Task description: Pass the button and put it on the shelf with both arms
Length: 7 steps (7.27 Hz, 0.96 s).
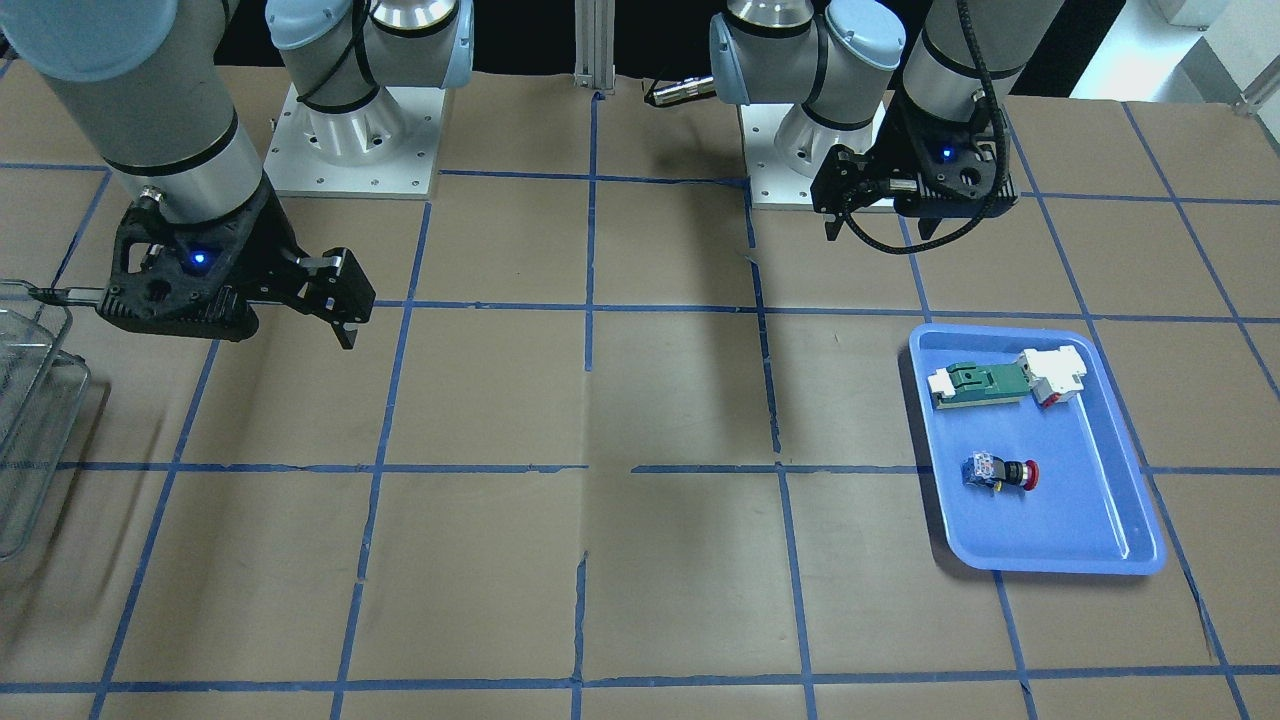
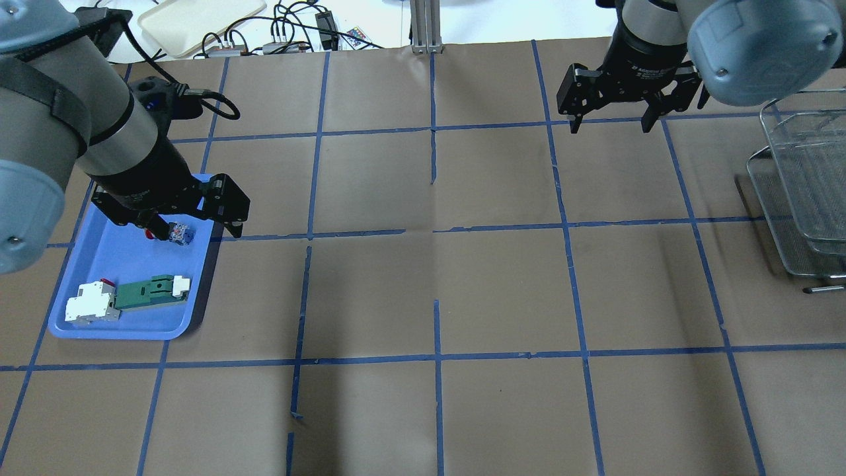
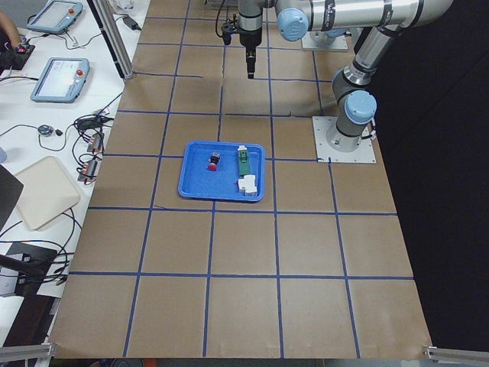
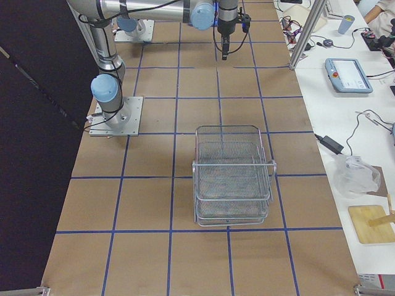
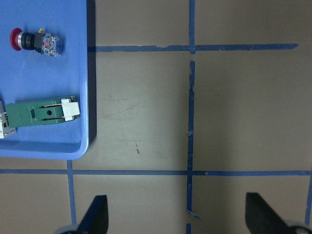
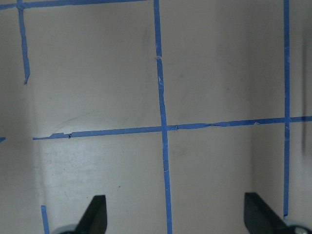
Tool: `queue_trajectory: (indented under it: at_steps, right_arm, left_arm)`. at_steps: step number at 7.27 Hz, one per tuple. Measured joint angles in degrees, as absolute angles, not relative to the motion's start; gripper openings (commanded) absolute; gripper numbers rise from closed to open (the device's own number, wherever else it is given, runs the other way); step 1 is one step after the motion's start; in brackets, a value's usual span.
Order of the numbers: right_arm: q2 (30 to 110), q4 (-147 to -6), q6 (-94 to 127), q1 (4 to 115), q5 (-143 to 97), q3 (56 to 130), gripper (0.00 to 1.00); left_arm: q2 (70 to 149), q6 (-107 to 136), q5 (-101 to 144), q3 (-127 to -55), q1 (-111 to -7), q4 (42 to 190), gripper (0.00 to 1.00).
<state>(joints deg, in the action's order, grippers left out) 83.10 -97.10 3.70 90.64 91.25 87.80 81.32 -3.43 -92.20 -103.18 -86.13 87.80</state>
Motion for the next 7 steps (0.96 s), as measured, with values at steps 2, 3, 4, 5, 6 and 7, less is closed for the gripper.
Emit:
queue_trajectory:
  at_steps: [2, 3, 4, 5, 6, 7]
  right_arm:
    - [83.0, -96.98, 3.75, 90.28, 91.03, 88.01, 1.0]
    - [83.11, -96.88, 3.98, 89.87, 90.88, 88.39, 1.0]
    - [83.25, -96.95, 4.27, 89.65, 90.98, 88.71, 1.0]
    - [83.34, -97.06, 5.27, 89.6, 91.43, 88.89, 1.0]
    - [83.42, -97.16, 7.2, 89.55, 91.52, 88.86, 1.0]
    - [83.54, -97.14, 9.35, 89.48, 91.49, 88.59, 1.0]
  left_arm:
    - [81.3, -3.43, -92.2, -103.18, -86.13, 87.8, 1.0]
    - [81.3, -3.43, -92.2, -103.21, -86.13, 87.8, 1.0]
    - [81.38, -3.45, -92.18, -103.24, -86.13, 87.79, 1.0]
    - [81.44, -3.46, -92.12, -103.34, -86.13, 87.73, 1.0]
    - [81.34, -3.41, -92.02, -103.42, -86.12, 87.67, 1.0]
    - [81.19, -3.35, -92.01, -103.39, -85.96, 87.64, 1.0]
